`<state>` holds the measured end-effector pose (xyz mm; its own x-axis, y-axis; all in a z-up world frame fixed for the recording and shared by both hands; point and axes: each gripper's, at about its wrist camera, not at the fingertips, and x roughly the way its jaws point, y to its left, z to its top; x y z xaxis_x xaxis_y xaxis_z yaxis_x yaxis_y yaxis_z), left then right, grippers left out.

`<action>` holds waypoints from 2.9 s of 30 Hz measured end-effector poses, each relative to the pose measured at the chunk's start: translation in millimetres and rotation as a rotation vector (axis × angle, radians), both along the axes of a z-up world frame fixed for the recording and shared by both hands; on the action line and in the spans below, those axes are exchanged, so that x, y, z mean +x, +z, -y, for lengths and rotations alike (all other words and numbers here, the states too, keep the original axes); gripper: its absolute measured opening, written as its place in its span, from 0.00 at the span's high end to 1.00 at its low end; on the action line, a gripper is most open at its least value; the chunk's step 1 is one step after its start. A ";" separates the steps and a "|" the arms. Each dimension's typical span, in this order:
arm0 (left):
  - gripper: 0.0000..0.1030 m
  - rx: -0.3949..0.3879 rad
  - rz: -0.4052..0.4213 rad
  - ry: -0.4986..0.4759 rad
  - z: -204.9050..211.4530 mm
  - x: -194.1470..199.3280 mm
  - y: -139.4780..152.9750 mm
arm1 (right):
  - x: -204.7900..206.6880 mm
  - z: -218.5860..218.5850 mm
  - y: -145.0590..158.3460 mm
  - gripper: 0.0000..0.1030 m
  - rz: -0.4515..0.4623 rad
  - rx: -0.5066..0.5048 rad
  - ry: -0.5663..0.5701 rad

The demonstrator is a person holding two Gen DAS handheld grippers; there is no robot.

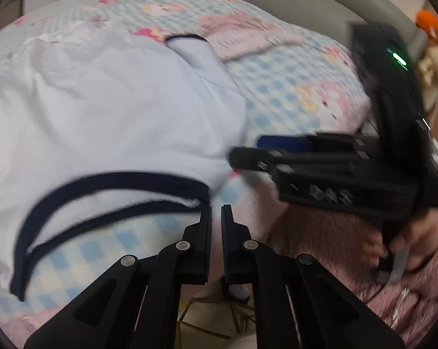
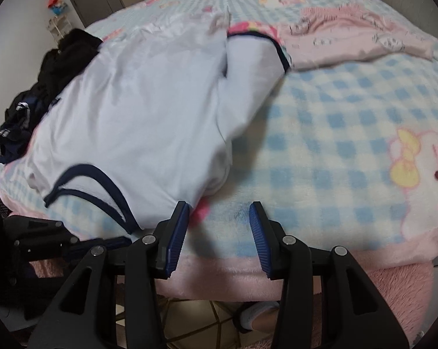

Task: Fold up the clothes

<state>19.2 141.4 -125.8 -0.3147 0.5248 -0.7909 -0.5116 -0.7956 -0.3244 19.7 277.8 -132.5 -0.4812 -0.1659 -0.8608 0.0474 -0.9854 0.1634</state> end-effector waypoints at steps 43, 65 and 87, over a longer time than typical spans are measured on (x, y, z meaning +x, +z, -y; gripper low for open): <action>0.93 0.290 0.048 0.815 240.4 -25.8 -3.4 | -50.9 10.3 -12.0 0.92 0.015 -0.293 -0.110; 0.67 0.104 -0.074 0.747 188.7 -7.8 30.6 | 1.8 21.4 37.9 0.81 -0.186 -0.124 -0.006; 0.89 0.060 0.026 0.276 10.4 -61.4 10.0 | -74.6 -62.4 4.9 0.51 -0.046 -0.338 -0.098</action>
